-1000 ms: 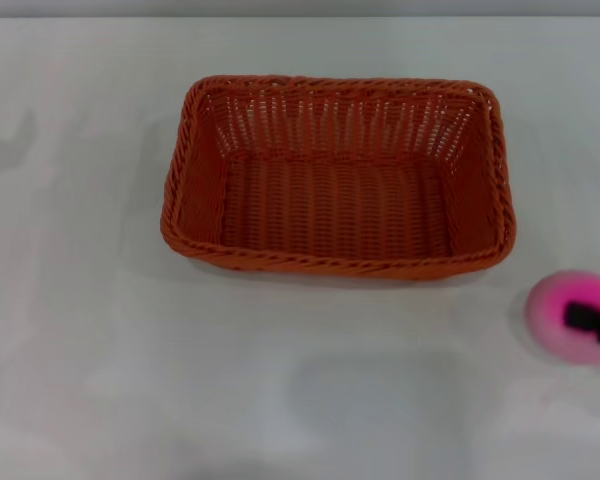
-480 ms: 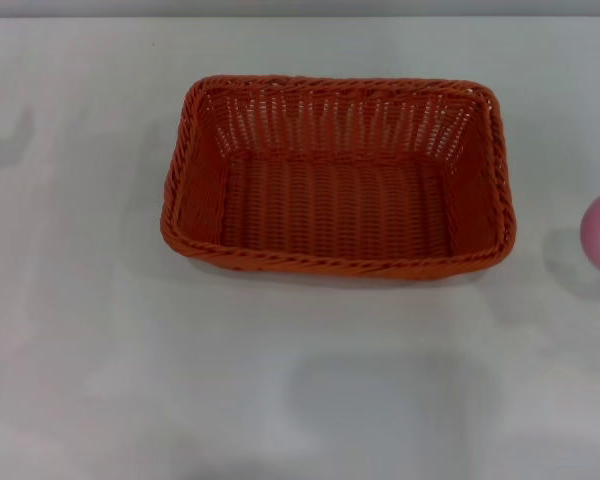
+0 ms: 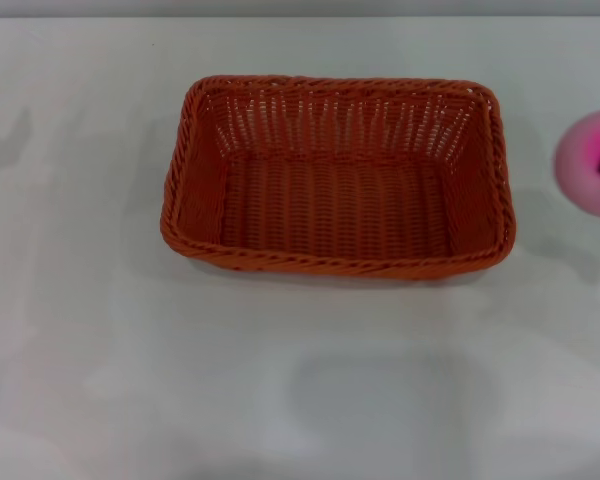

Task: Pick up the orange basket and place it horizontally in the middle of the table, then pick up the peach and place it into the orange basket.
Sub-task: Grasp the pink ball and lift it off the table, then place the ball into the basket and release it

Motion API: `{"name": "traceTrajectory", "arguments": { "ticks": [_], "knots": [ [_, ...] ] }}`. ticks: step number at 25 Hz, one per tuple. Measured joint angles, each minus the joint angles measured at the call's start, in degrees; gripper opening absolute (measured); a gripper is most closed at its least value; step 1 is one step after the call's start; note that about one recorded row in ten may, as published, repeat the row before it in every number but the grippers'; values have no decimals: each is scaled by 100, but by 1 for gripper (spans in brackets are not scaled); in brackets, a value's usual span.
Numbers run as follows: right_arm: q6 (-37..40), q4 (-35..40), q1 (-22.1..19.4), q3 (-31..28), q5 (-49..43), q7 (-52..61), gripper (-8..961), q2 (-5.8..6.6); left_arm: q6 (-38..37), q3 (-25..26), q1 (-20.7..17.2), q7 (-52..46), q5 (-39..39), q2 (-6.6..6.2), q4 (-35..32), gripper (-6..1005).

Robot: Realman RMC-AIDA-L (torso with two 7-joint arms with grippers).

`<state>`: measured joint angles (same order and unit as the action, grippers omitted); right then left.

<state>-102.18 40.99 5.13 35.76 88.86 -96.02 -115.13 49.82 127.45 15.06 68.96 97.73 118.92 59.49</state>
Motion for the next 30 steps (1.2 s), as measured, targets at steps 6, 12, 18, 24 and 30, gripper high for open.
{"name": "traceTrajectory", "arguments": {
  "ticks": [6,12,18,24,30],
  "knots": [
    [169,42,306,571,254,29,268,0,1,51,-3,4,0,0,-1,590],
    [459,58,581,1179,564,83,269,-8,4,53,-3,4,0,0,-1,590],
    [1087,63,855,2063,970,79,269,-8,51,123,-39,4,0,0,5,591],
    [1700,81,1091,2807,1245,52,269,-5,45,123,-51,4,0,0,3,591],
    [2236,105,1273,3466,1451,47,269,-11,52,122,-60,4,0,3,-2,591]
  ]
}}
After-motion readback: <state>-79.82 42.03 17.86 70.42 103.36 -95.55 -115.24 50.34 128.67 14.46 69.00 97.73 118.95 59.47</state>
